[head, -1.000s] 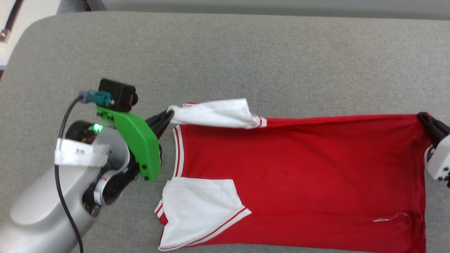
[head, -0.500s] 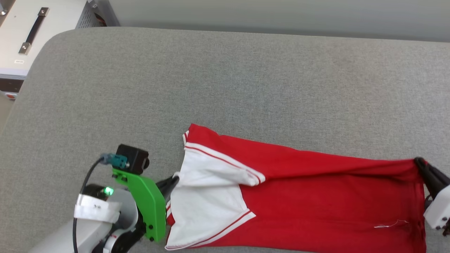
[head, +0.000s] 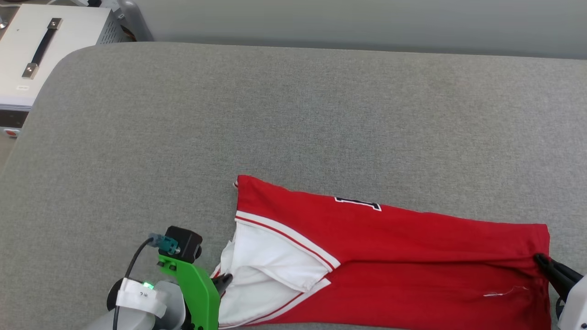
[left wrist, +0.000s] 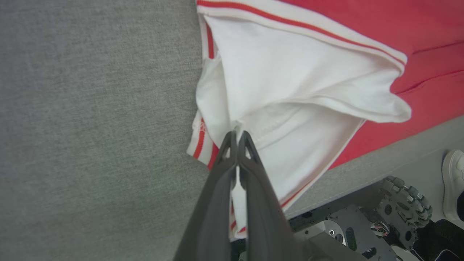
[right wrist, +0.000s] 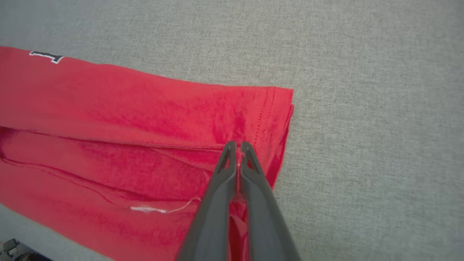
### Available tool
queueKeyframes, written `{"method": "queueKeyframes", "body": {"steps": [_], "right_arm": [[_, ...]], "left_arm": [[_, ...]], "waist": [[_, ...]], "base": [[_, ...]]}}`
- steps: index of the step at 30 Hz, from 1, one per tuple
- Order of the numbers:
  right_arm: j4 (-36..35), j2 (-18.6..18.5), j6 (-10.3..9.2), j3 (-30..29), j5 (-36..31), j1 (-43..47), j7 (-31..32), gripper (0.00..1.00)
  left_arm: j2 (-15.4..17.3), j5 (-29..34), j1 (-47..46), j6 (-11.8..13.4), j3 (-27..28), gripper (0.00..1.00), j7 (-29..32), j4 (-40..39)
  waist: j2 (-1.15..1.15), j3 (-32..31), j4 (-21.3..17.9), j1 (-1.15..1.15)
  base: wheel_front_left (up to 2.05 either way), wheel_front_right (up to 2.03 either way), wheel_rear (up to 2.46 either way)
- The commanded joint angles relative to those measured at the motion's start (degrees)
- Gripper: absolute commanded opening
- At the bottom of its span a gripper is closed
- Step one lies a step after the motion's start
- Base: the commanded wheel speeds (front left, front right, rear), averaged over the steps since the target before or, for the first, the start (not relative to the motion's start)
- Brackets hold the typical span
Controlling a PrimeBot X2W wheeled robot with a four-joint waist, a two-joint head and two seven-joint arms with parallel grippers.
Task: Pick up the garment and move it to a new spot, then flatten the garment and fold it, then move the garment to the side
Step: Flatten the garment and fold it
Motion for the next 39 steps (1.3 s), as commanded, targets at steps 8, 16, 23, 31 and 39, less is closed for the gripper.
{"method": "queueKeyframes", "body": {"steps": [8, 16, 23, 31, 39], "right_arm": [[-0.2, -2.3, -0.03, 2.9, -1.1, 1.2, 2.1, 0.0], [1.3, -2.4, -0.03, 4.8, -0.2, 0.7, 4.6, 1.0], [0.5, -1.7, -0.03, 3.6, 2.3, 0.8, 6.5, 1.0], [-3.4, 0.7, -0.03, -3.5, 4.3, 3.1, 11.4, 1.0], [-4.5, 7.7, -0.03, -13.2, 2.2, 4.1, 19.4, 1.0]], "left_arm": [[-1.9, 0.8, 0.4, -1.3, -1.5, 0.0, 0.1, 3.4], [-3.7, 2.0, -0.5, -1.1, -2.7, 1.0, 0.1, 6.5], [-4.3, 2.1, -0.1, -1.3, -2.2, 1.0, -2.0, 7.3], [-4.7, 2.0, 0.9, 1.6, 1.9, 1.0, -8.9, 4.4], [-5.4, 5.9, 0.6, 2.6, 6.5, 1.0, -21.7, 0.7]], "waist": [[0.0, 0.8, -0.2, 0.0], [0.0, 1.0, -0.1, 0.0], [0.0, -1.3, -0.4, 0.0], [0.0, -3.8, -0.6, 0.0], [0.0, -3.8, -0.2, 0.0]], "base": [[0.0, 0.0, 0.0], [0.0, 0.0, 0.0], [0.0, 0.0, 0.0], [0.0, 0.0, 0.0], [0.0, 0.0, 0.0]]}}
